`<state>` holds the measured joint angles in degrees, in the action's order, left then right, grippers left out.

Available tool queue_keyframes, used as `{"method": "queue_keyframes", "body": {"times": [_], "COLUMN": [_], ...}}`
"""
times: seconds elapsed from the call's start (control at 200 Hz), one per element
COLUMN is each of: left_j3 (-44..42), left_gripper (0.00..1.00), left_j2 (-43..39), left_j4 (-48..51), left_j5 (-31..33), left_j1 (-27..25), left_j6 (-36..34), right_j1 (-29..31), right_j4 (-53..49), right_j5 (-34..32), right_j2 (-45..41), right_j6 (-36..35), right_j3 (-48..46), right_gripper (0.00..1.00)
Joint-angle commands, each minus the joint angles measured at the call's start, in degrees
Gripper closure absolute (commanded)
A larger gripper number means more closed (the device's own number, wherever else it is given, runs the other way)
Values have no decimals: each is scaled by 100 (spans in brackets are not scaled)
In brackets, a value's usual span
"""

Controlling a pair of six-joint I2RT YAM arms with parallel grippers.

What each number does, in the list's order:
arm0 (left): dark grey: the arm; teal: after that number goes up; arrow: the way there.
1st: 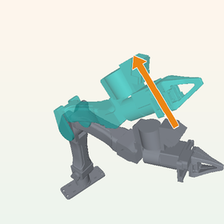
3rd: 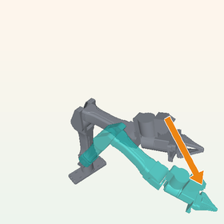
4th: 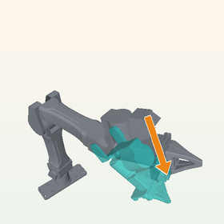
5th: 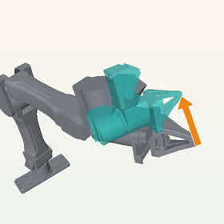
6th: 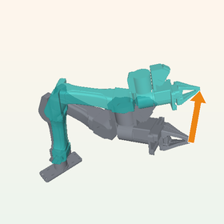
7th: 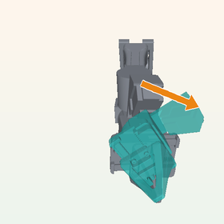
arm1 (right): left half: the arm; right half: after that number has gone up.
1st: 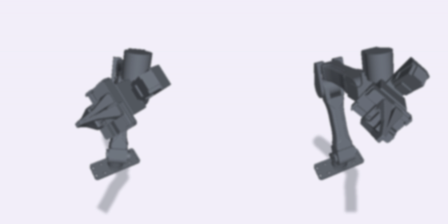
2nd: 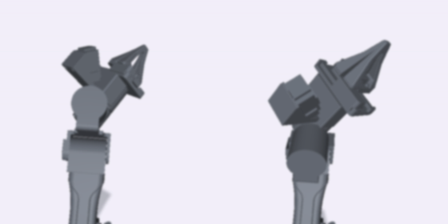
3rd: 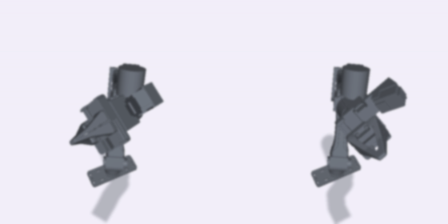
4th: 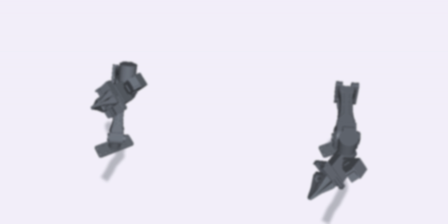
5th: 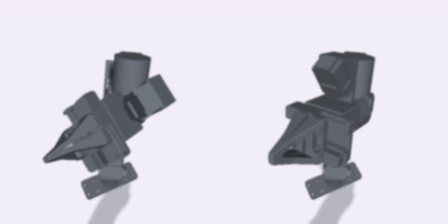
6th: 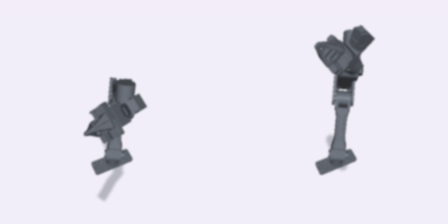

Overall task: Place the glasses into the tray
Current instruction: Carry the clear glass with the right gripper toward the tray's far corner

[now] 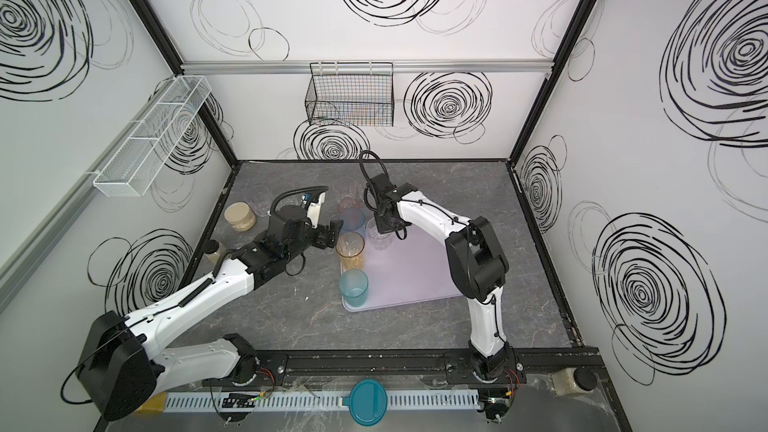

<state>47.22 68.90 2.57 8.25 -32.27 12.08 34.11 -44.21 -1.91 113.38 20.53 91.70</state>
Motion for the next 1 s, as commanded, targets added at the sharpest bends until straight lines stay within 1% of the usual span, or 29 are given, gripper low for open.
{"method": "queue_keyframes", "body": {"times": [0.0,0.195,0.24,0.455,0.62,0.69,0.76,0.9,0.995], "left_j3": [15,10,6,32,200,347,475,633,811], "left_gripper": [12,12,12,12,12,12,12,11,11], "left_j2": [28,22,20,-60,-158,-167,-137,-9,260], "left_j4": [-240,-247,-246,-183,-53,29,38,-167,-249], "left_j5": [88,86,89,120,207,266,249,319,151], "left_j1": [-36,-40,-37,-38,-29,-55,-156,-780,-1093], "left_j6": [35,26,25,-30,-166,-254,-436,-1043,-1047], "right_j1": [-18,-44,-40,-106,-360,-619,-1032,-1954,-2478], "right_j4": [92,132,141,7,-179,-216,-174,274,563], "right_j5": [-285,-344,-312,-176,155,296,459,757,951], "right_j2": [131,127,138,-20,-449,-678,-889,-1270,-1312], "right_j6": [-10,-30,-26,30,45,30,51,267,479], "right_j3": [172,147,138,255,370,392,338,-112,-317], "right_gripper": [96,95,94,76,68,65,62,59,57]}}
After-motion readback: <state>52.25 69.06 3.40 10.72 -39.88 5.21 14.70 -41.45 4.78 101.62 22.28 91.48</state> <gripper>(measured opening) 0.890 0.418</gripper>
